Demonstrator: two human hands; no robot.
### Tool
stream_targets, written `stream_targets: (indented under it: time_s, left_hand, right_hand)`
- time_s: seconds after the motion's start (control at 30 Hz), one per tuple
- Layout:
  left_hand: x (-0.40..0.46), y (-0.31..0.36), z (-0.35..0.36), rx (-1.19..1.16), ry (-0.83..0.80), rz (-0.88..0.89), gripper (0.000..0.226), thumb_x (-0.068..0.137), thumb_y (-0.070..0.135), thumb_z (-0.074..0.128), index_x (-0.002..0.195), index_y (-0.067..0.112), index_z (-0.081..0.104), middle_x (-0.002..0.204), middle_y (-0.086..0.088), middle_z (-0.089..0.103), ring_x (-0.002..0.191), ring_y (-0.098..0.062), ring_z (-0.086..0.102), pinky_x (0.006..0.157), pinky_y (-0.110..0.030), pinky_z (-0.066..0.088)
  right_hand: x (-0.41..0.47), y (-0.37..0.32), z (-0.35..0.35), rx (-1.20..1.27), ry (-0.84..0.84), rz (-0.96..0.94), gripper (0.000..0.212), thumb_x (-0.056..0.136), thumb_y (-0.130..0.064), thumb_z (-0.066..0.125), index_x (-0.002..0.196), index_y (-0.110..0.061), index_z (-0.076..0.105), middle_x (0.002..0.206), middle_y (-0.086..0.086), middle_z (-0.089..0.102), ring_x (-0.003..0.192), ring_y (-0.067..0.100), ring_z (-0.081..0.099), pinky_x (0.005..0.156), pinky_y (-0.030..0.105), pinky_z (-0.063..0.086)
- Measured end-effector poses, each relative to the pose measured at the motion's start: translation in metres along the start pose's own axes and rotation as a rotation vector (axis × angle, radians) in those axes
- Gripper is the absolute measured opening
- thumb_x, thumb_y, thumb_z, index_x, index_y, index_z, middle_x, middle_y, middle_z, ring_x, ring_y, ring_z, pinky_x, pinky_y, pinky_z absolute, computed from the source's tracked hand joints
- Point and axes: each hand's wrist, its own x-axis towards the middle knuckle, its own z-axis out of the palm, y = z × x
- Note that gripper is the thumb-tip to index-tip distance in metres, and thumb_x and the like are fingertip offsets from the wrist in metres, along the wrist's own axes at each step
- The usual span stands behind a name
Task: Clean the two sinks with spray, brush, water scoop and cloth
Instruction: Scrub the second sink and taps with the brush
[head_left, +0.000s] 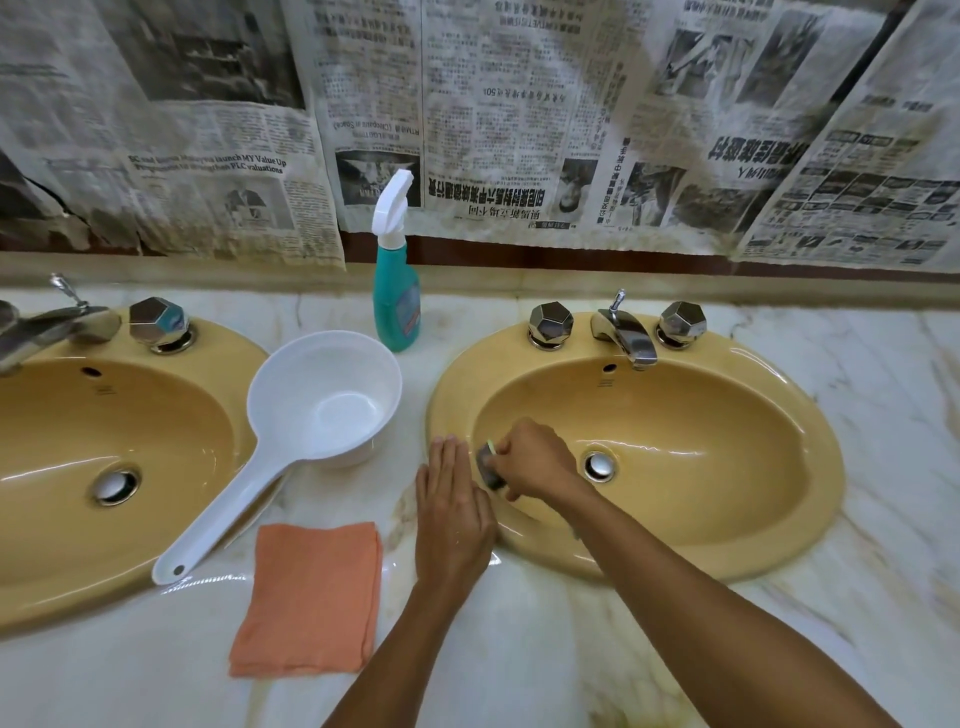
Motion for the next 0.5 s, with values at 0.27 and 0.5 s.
stream_targets:
  time_s: [0.27,0.5]
  left_hand:
    - [0.0,0.0,0.0,-0.005,0.006,-0.006,0.065,0.087,0.02,0.023,0.148,0.003,0.041,0.157,-0.011,0.036,0.149,-0.02,0.022,0.121,-0.045,0.019]
    - [-0.002,0.001,0.0,-0.044,0.007,-0.036,0.068,0.088,0.026,0.019,0.15,0.005,0.036,0.159,-0.008,0.031,0.15,-0.012,0.016,0.123,-0.037,0.012]
  right_hand:
    - [0.008,-0.02,0.004,0.135,0.054,0.095,0.02,0.08,-0.025,0.056,0.075,-0.011,0.069,0.071,0.005,0.071,0.067,0.028,0.07,0.071,0.034,0.058]
    - [0.001,-0.012,0.01,0.021,-0.038,0.175,0.011,0.085,-0.018,0.058,0.087,-0.009,0.052,0.105,0.01,0.062,0.1,0.034,0.061,0.071,0.031,0.044]
